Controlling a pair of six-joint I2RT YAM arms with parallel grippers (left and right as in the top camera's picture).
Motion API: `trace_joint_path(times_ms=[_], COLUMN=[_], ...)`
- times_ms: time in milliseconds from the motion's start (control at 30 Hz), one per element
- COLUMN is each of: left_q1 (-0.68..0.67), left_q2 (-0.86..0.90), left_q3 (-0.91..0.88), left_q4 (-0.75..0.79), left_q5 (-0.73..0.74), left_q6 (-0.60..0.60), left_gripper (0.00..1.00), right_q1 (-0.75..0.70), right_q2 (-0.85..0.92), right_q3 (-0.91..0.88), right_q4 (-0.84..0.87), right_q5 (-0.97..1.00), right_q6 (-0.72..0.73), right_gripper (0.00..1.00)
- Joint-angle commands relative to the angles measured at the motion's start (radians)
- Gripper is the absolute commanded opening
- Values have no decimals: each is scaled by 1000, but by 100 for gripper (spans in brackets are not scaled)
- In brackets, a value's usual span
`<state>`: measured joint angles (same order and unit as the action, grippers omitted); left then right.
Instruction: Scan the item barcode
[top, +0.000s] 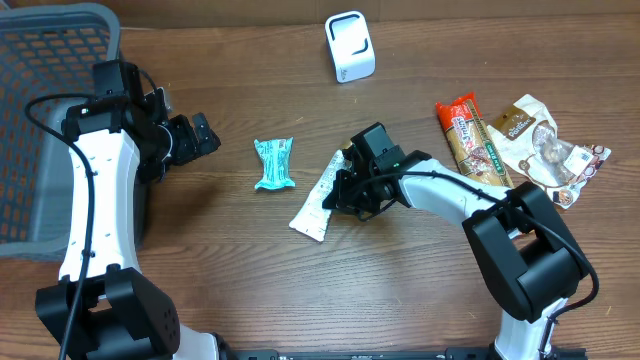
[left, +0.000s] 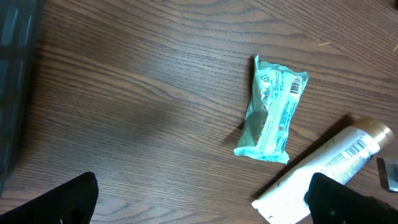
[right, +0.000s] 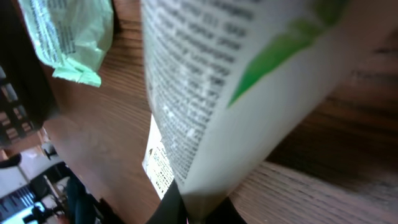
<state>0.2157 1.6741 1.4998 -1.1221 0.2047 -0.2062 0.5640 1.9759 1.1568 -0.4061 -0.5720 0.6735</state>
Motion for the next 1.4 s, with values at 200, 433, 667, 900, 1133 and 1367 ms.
trace_joint_path(times_ms=[200, 433, 667, 900, 1133, 1367], left_q1=[-7, -7, -7, -7, -6, -7], left_q2=[5, 5, 5, 5, 5, 5], left_q3=[15, 15, 15, 15, 15, 15], left_q4=[1, 1, 1, 1, 1, 0], left_q5=[-3, -3, -3, -3, -3, -3], left_q6=[19, 19, 19, 19, 19, 19], left_gripper=[100, 100, 100, 100, 100, 100], right_q1=[-126, -213, -261, -264, -230, -209], right_q2=[34, 34, 34, 39, 55, 137], right_q3=[198, 206, 206, 175, 127, 119], right_q4=[-430, -445, -468, -453, -402, -389], right_q5=[15, 79, 77, 16, -50, -5], right_q6=[-752, -871, -887, -910, -880, -881], right_gripper=[6, 23, 61, 72, 73, 70])
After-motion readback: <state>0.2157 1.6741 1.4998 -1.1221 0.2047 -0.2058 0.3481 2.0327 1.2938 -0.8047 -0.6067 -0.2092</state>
